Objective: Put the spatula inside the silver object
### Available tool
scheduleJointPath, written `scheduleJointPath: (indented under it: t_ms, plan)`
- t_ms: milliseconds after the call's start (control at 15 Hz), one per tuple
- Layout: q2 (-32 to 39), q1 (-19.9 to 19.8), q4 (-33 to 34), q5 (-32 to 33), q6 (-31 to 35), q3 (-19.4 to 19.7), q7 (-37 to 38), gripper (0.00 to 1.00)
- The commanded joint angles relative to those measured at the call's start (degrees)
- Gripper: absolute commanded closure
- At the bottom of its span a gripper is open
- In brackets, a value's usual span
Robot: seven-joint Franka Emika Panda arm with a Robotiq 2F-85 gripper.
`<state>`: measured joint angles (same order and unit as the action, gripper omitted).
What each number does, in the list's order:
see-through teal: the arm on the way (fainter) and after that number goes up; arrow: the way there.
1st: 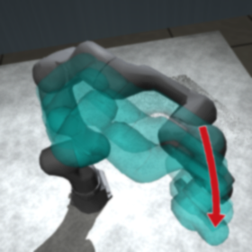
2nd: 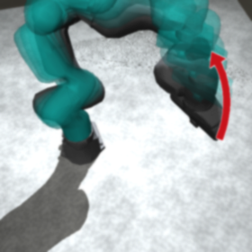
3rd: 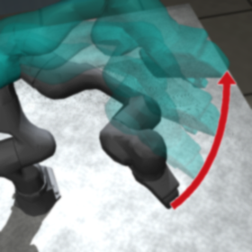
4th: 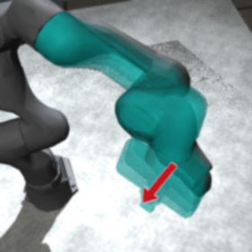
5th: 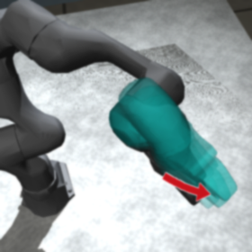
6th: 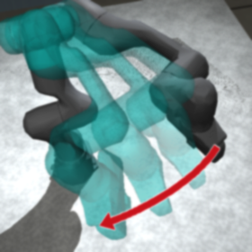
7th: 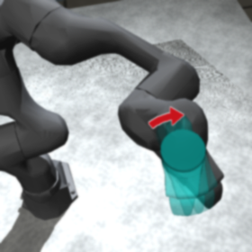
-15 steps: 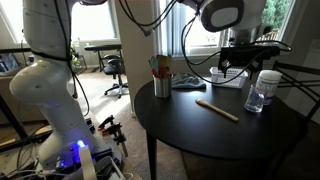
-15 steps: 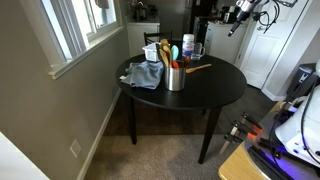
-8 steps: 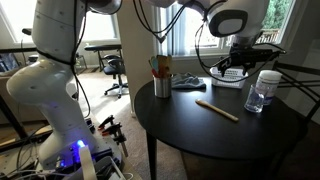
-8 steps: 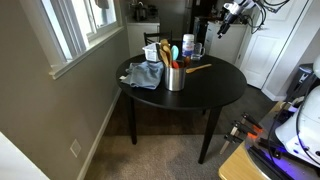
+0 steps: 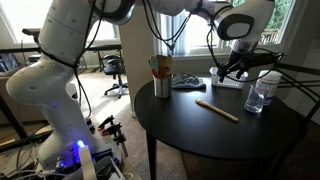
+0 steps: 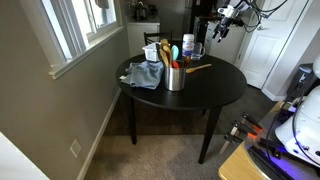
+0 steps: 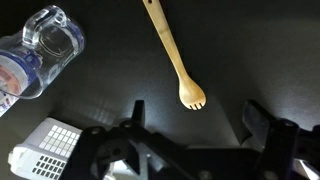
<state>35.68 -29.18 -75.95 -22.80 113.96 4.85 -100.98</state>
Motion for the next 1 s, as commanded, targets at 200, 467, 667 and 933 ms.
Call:
scheduleJointPath:
  t_ms: [200,467,667,933]
  plan:
    - [1.0,-0.1,1.3,0.4,-0.3,0.0,-0.6,0.00]
    - [1.0,-0.1,1.5,0.4,-0.4,0.0,-0.6,0.00]
    - [3.2,-0.8,4.7,1.3,-2.9,-1.2,-1.7,0.00]
    - [11.0,-0.5,13.7,2.3,-10.2,-2.7,-2.0,0.00]
